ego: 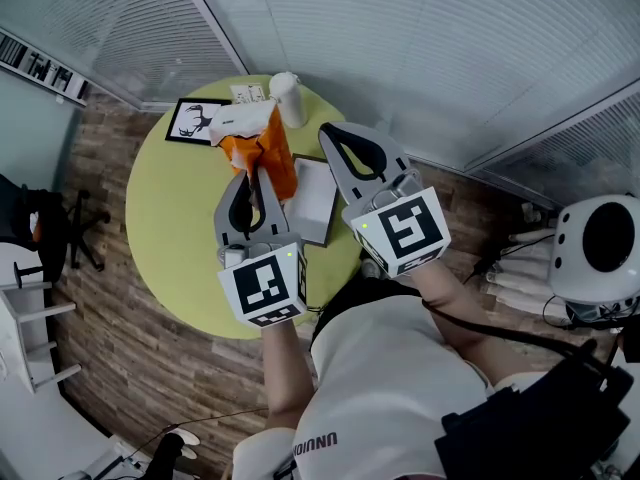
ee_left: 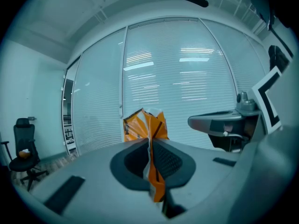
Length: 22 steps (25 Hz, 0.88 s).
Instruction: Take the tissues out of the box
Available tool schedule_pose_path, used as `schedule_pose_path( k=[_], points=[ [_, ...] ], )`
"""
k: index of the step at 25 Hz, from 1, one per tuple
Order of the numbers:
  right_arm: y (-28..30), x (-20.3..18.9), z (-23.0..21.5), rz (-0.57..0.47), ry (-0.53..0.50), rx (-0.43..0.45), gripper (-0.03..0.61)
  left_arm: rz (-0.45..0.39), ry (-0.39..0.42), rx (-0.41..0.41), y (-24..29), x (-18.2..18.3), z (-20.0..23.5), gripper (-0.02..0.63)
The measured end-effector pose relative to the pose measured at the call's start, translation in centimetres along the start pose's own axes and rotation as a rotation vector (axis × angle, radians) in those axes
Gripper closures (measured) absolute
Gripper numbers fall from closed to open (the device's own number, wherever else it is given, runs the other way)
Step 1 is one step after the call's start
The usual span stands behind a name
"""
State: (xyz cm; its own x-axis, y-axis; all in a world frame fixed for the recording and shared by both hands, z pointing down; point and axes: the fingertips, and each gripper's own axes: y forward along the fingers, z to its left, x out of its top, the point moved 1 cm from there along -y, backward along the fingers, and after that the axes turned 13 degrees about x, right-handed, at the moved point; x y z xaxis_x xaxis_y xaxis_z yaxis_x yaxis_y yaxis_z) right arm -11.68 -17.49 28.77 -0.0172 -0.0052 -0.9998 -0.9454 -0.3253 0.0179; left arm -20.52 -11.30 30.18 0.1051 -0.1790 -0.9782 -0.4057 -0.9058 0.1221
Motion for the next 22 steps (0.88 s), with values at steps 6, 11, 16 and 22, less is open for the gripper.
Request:
schedule_pose_path(
  k=[6,11,16,22],
  points=[
    [0.23,-0.34,-0.01,0.005,0.001,-0.003,0.560,-0.001,0.004,-0.001,0.09,-0.18,0.18,0.600],
    [0.23,-0.31,-0.01,0.000,-0.005,-0.003,0.560,-0.004,0.005,-0.001,0.04,-0.32,0.16,0.600],
    [0.17,-0.47,-0.03,0.003,0.000,-0.007,0.560,-0.003,0.007,0.001,0.04,-0.34,0.22,0.600],
    [0.23,-0.25,-0.02,0.004,-0.019,0.001,0.560,-0.004,0.006,-0.001,0.06,-0.44,0.19,0.600]
  ],
)
